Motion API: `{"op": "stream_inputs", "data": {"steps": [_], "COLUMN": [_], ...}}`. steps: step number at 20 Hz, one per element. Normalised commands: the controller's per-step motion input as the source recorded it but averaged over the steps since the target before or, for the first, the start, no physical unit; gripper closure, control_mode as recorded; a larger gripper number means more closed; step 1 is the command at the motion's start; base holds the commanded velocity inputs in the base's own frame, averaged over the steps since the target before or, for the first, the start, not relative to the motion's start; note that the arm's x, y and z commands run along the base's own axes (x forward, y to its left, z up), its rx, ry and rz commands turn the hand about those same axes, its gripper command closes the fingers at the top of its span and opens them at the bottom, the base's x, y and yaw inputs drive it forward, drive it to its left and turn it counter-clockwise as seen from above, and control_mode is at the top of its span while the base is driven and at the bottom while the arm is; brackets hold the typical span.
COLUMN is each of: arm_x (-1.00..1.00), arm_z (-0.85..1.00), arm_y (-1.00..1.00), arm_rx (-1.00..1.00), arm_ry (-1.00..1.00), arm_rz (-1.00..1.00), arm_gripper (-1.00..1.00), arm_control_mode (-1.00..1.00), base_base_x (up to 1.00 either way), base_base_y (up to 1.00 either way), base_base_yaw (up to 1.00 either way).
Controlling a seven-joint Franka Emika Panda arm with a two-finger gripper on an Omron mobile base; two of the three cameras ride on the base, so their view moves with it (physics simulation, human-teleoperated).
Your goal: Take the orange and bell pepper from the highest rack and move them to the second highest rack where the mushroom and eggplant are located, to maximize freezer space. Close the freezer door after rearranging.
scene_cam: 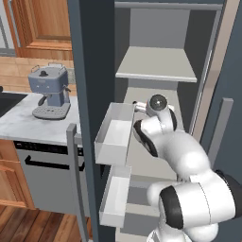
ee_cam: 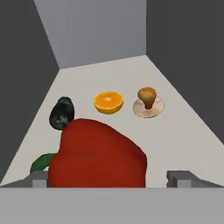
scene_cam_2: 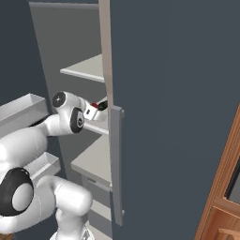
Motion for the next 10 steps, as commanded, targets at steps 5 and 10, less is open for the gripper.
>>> {"op": "stream_inputs", "data": {"steps": [5,10], "arm_x": [-0.04,0.58], "arm_z": [0.27,-0.01], "arm_y": [0.21,-0.02], "arm_rx": [0.00,0.00], "arm_ry": [0.26,0.09], "arm_rz": [0.00,0.00], "arm_gripper": [-1.00,-1.00], "arm_control_mode": [-1.00,-1.00], "base_base_x": [0.00,0.00], "base_base_y": [0.00,0.00], "base_base_yaw": [0.00,0.00]}}
